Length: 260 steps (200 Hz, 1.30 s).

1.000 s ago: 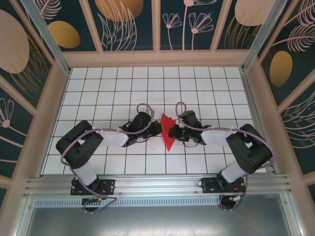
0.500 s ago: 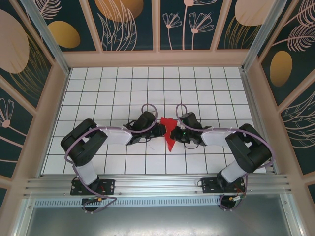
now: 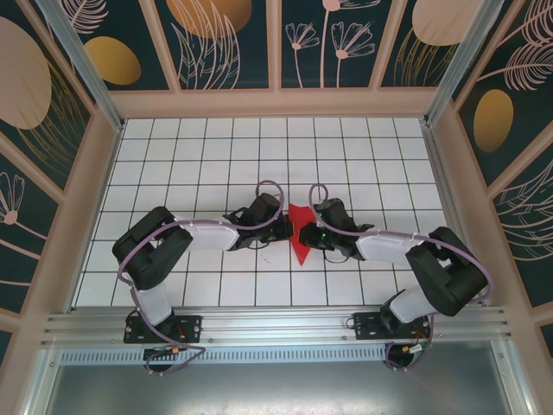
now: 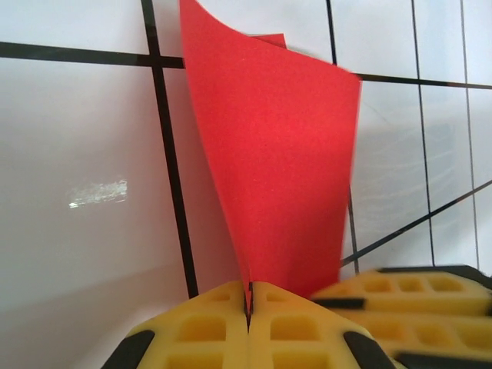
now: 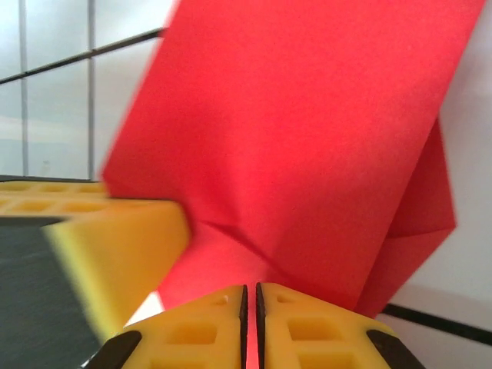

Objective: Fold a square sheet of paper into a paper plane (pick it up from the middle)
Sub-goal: Fold the wing for the fifth time at the center of the table.

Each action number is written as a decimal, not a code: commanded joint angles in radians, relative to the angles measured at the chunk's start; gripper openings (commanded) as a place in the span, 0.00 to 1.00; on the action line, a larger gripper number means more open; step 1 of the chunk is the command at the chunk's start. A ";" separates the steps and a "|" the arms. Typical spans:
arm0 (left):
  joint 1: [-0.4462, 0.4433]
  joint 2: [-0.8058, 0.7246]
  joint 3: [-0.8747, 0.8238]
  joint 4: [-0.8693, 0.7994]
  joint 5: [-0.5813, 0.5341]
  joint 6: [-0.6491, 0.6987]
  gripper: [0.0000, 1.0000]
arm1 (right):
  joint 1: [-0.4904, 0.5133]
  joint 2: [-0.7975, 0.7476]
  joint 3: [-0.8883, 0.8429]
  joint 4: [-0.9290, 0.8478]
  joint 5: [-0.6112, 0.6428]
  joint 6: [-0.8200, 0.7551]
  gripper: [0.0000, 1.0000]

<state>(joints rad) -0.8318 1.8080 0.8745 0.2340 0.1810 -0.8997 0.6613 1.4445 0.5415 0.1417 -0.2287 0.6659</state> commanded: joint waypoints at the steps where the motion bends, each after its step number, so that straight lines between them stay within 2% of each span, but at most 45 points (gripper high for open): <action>1: -0.008 0.022 0.024 -0.050 -0.024 0.021 0.03 | 0.012 -0.090 -0.040 -0.009 0.010 0.001 0.16; 70: -0.017 0.032 0.052 -0.058 -0.016 0.035 0.04 | 0.027 -0.152 -0.162 0.120 -0.210 0.078 0.13; 104: -0.018 0.031 0.054 -0.058 -0.012 0.038 0.04 | 0.026 -0.096 -0.153 0.093 -0.179 0.060 0.13; 171: -0.021 0.048 0.078 -0.068 -0.008 0.049 0.06 | 0.026 -0.001 -0.137 -0.075 -0.008 0.059 0.12; 207: -0.024 0.062 0.092 -0.078 -0.014 0.052 0.07 | 0.029 -0.076 -0.098 -0.105 -0.030 0.044 0.13; 237: -0.026 0.067 0.092 -0.089 -0.021 0.056 0.06 | 0.029 -0.178 -0.107 -0.056 -0.100 0.063 0.13; 260: -0.027 0.065 0.092 -0.092 -0.024 0.058 0.06 | 0.029 -0.194 -0.116 -0.020 -0.148 0.072 0.13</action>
<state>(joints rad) -0.8513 1.8584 0.9466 0.1711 0.1707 -0.8642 0.6872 1.2743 0.4297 0.1009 -0.3233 0.7200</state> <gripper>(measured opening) 0.068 0.128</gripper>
